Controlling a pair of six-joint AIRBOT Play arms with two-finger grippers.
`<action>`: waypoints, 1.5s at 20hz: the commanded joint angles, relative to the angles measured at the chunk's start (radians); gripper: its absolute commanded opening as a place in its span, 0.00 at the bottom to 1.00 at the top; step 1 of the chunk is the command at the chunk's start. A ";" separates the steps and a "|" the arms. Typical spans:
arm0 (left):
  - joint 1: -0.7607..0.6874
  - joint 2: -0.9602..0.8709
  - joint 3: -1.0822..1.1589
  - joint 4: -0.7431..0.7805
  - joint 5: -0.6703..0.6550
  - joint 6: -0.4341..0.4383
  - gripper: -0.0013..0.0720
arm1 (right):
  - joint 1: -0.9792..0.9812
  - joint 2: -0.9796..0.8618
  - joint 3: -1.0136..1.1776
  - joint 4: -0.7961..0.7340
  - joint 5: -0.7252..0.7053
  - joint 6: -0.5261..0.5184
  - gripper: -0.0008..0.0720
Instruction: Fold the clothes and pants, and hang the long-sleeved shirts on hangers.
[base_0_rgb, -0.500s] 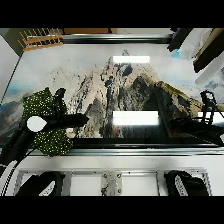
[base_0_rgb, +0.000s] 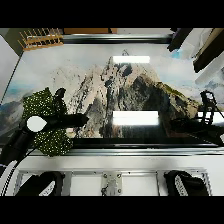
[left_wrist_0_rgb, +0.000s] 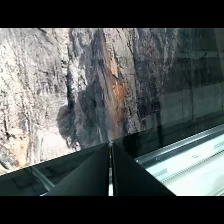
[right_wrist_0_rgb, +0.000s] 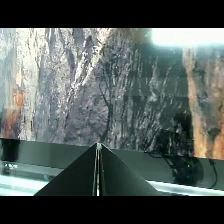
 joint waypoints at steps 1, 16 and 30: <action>-0.001 0.000 0.001 -0.007 0.009 0.000 0.02 | 0.001 -0.001 0.001 0.000 0.000 0.000 0.03; 0.468 -0.401 0.139 0.659 0.032 -0.052 0.95 | 0.001 -0.001 0.001 0.000 0.000 0.000 0.03; 0.246 -0.362 0.174 0.638 0.050 -0.053 0.02 | 0.001 -0.001 0.001 0.000 0.000 0.000 0.03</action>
